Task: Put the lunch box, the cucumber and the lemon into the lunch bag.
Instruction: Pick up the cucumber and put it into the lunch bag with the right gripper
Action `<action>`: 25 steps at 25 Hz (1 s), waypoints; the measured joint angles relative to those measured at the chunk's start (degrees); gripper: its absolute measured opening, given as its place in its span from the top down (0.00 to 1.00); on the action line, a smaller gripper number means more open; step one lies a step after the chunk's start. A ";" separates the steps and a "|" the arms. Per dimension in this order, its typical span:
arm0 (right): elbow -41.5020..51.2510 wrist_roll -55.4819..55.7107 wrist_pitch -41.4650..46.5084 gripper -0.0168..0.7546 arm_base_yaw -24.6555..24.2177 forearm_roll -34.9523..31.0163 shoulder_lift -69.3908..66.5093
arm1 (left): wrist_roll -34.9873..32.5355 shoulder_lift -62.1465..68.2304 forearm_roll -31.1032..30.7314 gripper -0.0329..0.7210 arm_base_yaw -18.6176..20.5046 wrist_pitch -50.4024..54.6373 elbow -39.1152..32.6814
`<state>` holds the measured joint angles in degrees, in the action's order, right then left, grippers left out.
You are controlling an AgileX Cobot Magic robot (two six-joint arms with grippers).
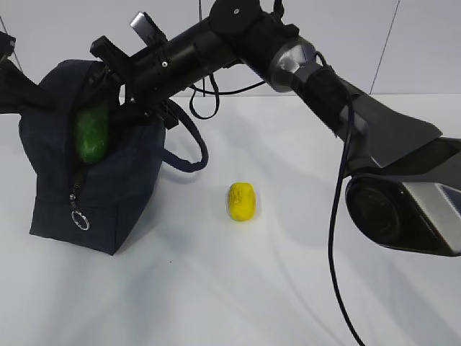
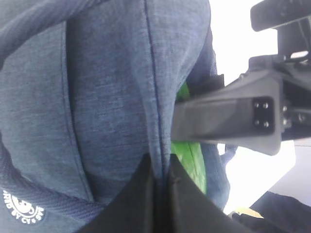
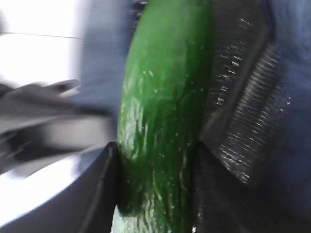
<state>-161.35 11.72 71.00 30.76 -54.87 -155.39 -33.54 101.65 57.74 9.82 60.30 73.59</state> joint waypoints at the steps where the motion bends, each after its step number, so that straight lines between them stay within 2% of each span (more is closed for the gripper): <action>1: 0.00 0.44 -0.45 0.56 0.00 -0.16 -0.79 | -0.11 0.00 0.14 0.96 0.00 0.26 0.00; 7: 0.00 1.16 -4.38 0.54 0.00 -0.55 -2.25 | -0.46 0.00 0.74 0.96 0.00 1.25 0.00; 13: 0.00 1.34 -5.09 0.37 0.00 1.09 -2.25 | -0.46 0.00 0.97 0.96 0.00 1.38 0.00; 16: 0.00 1.43 -3.55 0.34 0.00 1.23 -2.25 | -0.49 0.00 1.06 0.96 0.00 1.51 0.00; 21: 0.00 -0.59 -0.76 0.35 -1.10 -1.36 -2.25 | -0.62 0.00 1.06 0.96 0.00 1.51 0.00; 25: -3.71 -0.93 -0.28 0.40 -1.90 -1.11 -2.75 | -0.71 0.00 0.53 0.96 0.00 1.24 0.00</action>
<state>-165.05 10.79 70.73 28.86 -55.98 -158.14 -34.26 101.65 58.27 9.82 61.55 73.59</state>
